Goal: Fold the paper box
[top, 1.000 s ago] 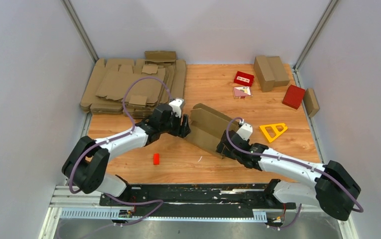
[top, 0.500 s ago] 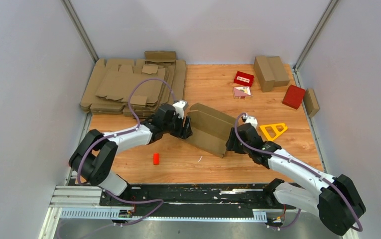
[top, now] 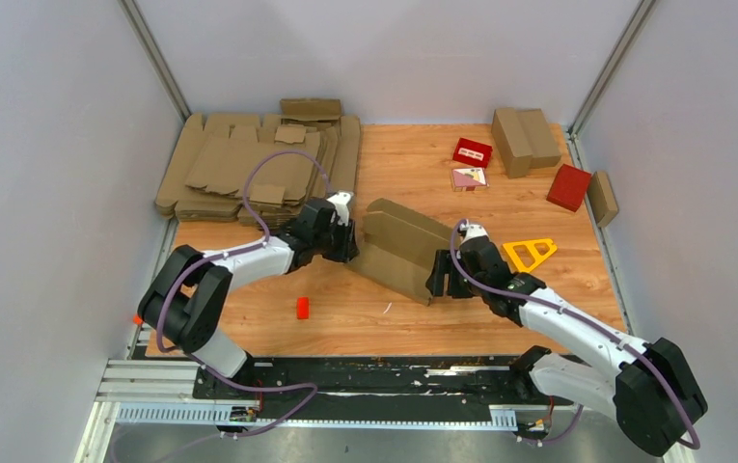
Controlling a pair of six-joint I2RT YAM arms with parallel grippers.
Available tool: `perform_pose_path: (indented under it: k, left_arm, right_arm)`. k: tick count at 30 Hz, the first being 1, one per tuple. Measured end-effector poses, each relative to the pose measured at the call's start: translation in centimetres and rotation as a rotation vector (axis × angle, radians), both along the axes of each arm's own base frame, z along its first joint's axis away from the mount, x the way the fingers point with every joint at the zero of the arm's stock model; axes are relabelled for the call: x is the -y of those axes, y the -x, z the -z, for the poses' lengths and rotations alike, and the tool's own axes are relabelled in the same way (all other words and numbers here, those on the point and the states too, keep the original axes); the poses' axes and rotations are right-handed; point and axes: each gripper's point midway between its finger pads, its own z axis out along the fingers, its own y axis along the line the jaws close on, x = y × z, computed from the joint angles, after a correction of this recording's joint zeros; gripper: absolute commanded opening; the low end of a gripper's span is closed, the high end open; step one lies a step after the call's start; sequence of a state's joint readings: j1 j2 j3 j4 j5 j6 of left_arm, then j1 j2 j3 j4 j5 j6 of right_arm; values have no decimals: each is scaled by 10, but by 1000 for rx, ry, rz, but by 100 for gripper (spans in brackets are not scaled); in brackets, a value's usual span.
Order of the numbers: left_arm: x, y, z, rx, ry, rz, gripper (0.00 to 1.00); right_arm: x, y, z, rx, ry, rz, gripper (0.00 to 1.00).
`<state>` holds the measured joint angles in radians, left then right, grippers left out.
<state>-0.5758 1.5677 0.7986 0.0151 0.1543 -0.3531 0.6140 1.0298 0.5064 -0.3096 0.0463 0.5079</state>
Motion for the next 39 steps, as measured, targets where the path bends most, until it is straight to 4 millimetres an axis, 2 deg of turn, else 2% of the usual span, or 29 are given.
perform_pose_path:
  k: [4,10,15,20,24,30,35,39]
  left_arm:
    - [-6,-7,-2,-12,61,-28,27]
    - [-14,-12,-3,-42,174,-62,22]
    - [-18,-11,-5,-46,211,-77,17]
    - [-15,-6,-8,-49,237,-50,7]
    - [-14,-1,-12,-48,253,-33,4]
    - [-16,20,-23,-33,305,-14,4]
    - [-21,47,-12,-69,355,-23,16]
    - [-25,70,-3,-106,367,-28,40]
  right_arm:
    - [-4,2,4,-21,-7,-23,68]
    - [1,2,15,-43,33,-13,67]
    - [3,0,14,-34,48,-9,68]
    - [4,2,14,-34,58,-24,78]
    - [5,5,7,-19,54,-40,85]
    - [4,4,-20,48,29,-68,91]
    - [8,2,-26,71,50,-72,88]
    - [9,3,-24,67,60,-71,82]
